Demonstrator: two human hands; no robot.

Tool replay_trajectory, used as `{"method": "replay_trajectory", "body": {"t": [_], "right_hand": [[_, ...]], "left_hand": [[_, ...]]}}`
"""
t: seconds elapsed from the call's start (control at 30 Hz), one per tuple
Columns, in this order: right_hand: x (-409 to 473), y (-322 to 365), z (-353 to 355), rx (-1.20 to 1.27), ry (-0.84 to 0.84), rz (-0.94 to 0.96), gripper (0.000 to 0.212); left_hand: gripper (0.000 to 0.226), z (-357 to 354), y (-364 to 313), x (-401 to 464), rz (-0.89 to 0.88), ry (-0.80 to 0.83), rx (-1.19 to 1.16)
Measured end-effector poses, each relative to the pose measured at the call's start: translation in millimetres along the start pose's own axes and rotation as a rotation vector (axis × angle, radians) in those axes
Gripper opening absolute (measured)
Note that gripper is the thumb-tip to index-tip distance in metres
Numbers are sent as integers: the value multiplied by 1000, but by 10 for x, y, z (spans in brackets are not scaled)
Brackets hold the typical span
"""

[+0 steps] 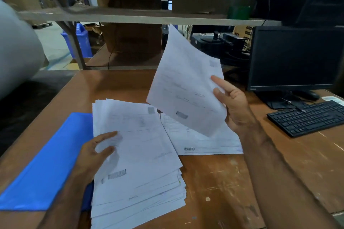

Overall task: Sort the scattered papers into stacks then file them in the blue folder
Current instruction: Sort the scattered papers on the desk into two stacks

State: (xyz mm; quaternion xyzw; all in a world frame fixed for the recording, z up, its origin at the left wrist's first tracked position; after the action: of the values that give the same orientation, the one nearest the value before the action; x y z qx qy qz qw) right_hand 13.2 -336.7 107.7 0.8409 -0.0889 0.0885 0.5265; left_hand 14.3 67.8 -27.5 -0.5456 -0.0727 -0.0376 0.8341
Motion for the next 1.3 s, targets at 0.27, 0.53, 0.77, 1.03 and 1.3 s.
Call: {"method": "replay_trajectory", "body": {"t": [0.27,0.53,0.77,1.03,1.3], "right_hand": [[-137,-1155,-132,-960,254,-201,79],[-96,-1346,-203,-1045,401,-217,81],[-77,-1679,-583,-1252,495,-82,87],[-259,-1615,73,-1697,161,-294,99],[-559,-1580,-4,-1846,-104,-420,88]], "left_hand": [[39,4,9,5,-50,-8,48],[64,41,-97,-24,-22,20,43],[56,12,-39,-16,3,49,28],[53,-13,72,39,46,27,22],[55,-24,39,-1,67,-8,25]]}}
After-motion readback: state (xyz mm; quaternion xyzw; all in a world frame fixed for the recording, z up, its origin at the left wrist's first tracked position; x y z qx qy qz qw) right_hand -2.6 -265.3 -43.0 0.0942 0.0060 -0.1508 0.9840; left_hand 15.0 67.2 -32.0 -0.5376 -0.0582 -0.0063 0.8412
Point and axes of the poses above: each hand's wrist, its own x-axis towards the middle knuckle, its own z-axis out of the back of the hand, y = z × x, the point moved 4 cm from there along x, towards the middle knuckle, and after that the axes turned 8 degrees about x, right-handed, at the moved point
